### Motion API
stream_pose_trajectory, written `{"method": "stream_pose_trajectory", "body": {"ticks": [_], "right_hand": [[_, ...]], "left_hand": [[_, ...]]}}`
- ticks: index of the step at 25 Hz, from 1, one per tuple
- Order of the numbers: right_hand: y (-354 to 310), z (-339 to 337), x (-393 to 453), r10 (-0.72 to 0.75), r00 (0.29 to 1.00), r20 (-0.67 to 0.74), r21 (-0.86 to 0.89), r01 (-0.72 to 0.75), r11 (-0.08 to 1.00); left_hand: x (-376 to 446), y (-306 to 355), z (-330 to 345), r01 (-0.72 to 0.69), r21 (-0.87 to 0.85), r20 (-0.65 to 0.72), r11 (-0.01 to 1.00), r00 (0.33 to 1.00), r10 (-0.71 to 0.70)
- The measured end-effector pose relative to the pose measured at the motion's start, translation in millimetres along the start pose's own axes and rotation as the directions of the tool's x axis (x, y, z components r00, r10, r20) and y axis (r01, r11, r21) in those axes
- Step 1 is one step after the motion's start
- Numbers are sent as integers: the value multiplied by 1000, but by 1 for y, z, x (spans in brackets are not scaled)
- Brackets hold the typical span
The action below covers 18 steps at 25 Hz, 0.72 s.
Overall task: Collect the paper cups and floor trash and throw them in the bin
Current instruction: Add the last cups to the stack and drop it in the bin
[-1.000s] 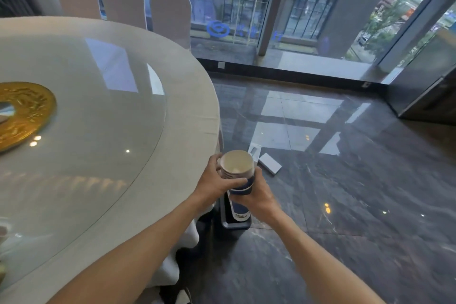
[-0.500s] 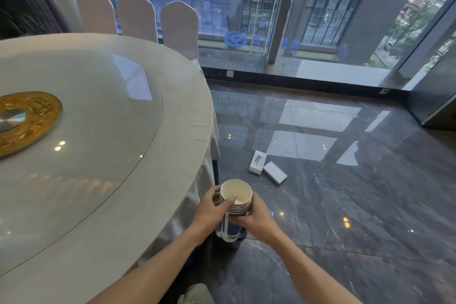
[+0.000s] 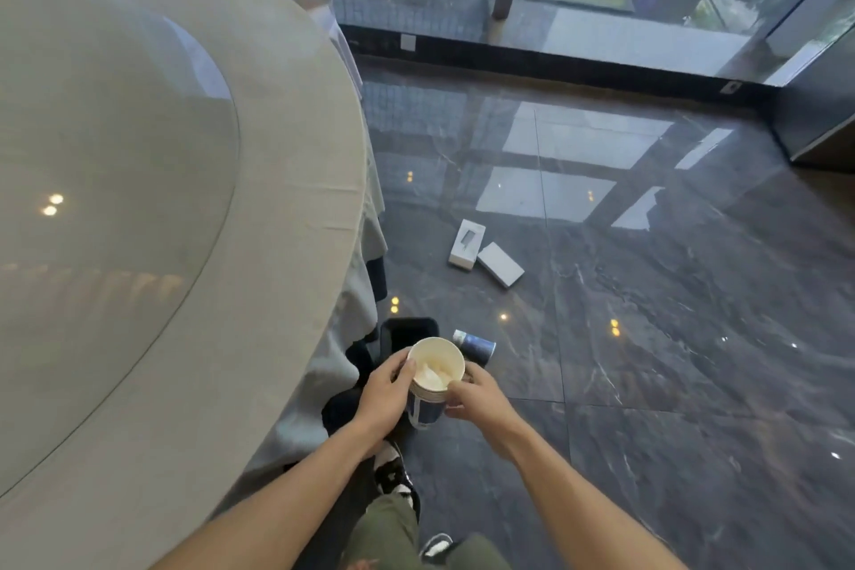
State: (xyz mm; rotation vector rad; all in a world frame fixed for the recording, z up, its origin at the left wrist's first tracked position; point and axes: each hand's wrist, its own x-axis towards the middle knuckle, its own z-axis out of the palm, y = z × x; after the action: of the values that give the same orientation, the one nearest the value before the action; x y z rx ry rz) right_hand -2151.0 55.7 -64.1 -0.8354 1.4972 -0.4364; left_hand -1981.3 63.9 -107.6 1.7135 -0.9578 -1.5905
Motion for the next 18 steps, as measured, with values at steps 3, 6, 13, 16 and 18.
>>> {"method": "stream_pose_trajectory", "body": {"ticks": [3, 6, 13, 16, 18], "right_hand": [[2, -8, 55, 95, 994, -47, 36, -94, 995], [17, -5, 83, 106, 988, -111, 24, -104, 994], [95, 9, 194, 90, 976, -198, -11, -94, 995], [111, 13, 239, 97, 983, -158, -51, -106, 993], [123, 16, 265, 118, 983, -141, -62, -127, 990]], "left_hand": [[46, -5, 8, 91, -8, 13, 996, 996, -91], [65, -22, 13, 145, -22, 0, 989, 989, -145], [144, -90, 32, 327, -143, -142, 934, 927, -346], [183, -126, 38, 391, -194, -183, 900, 887, -425], [204, -152, 41, 418, -205, -209, 885, 864, -457]]}}
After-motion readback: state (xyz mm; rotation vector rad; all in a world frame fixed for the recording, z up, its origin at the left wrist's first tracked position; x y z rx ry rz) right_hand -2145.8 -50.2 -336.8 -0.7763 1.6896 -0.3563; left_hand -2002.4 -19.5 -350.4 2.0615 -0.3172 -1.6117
